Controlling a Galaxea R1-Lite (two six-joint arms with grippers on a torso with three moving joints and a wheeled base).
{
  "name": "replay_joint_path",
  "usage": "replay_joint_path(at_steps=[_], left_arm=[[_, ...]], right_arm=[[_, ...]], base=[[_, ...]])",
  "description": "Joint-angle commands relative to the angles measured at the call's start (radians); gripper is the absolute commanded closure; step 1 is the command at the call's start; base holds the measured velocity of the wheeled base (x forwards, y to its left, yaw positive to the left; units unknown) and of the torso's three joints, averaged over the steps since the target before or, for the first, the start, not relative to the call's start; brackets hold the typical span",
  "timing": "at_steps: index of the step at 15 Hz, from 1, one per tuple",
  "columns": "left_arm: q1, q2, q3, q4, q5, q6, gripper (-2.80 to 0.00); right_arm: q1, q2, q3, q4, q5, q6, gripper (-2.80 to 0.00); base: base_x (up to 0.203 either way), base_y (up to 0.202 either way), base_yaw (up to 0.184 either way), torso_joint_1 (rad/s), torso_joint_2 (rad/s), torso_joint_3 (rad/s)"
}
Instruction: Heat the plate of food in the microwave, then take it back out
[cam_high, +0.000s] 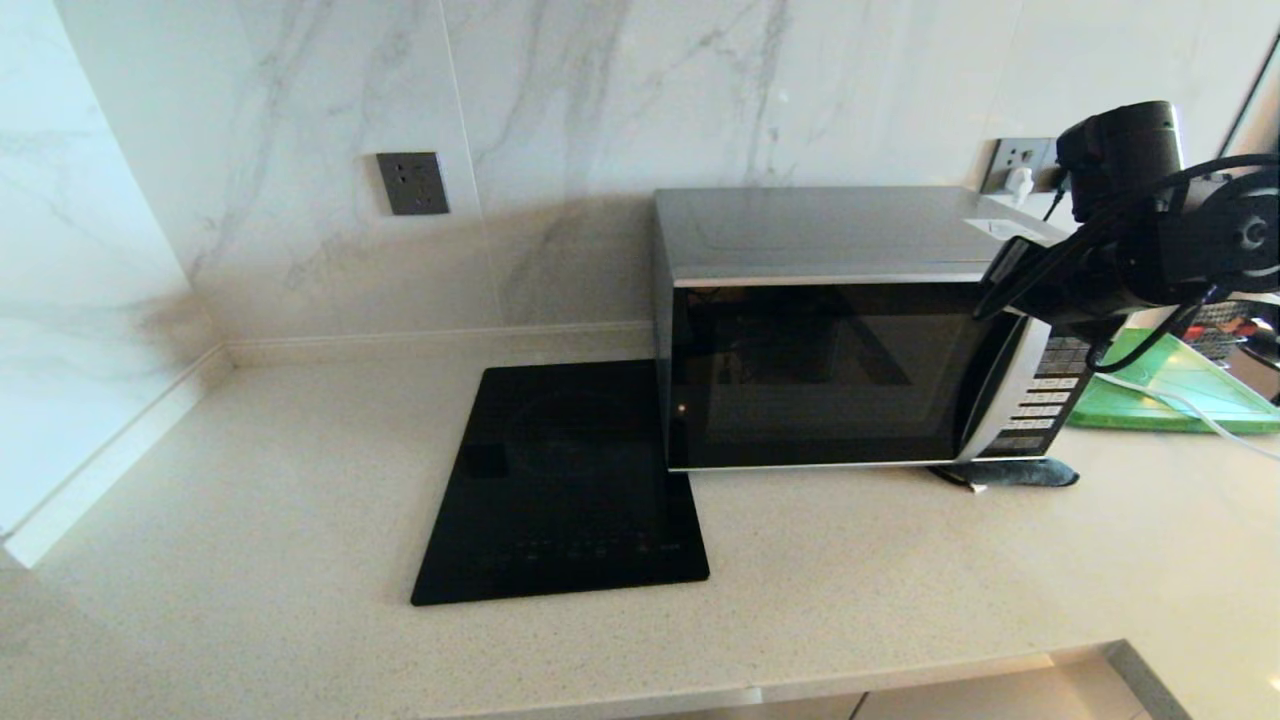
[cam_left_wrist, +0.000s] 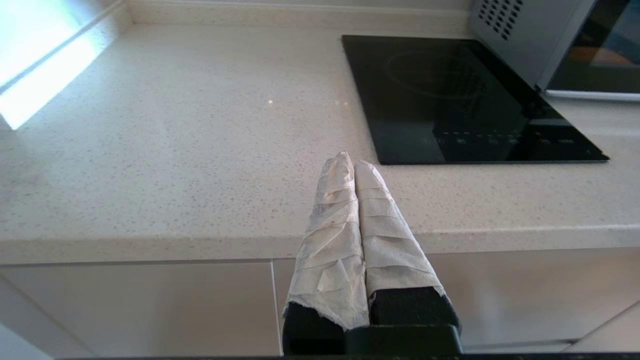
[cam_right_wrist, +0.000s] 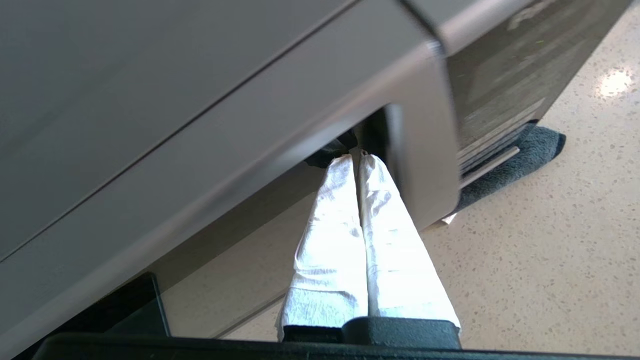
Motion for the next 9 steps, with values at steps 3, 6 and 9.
replay_joint_path(at_steps=[3,6,9], left_arm=[[0.0,0.002,0.0,0.0,0.0,-0.001,0.0],[0.0,0.002,0.0,0.0,0.0,-0.001,0.0],[0.0,0.002,0.0,0.0,0.0,-0.001,0.0]], right_arm=[[-0.011,-0.091,0.088,-0.007,0.008,0.001,0.0],[-0.011,-0.25,0.221,-0.007,0.054,-0.026,0.0],[-0.018,-0.434,0.376,-0.007,0.1,-0.049,0.0]], base=[[0.0,0.0,0.0,0.0,0.0,0.0],[0.0,0.0,0.0,0.0,0.0,0.0],[0.0,0.0,0.0,0.0,0.0,0.0]])
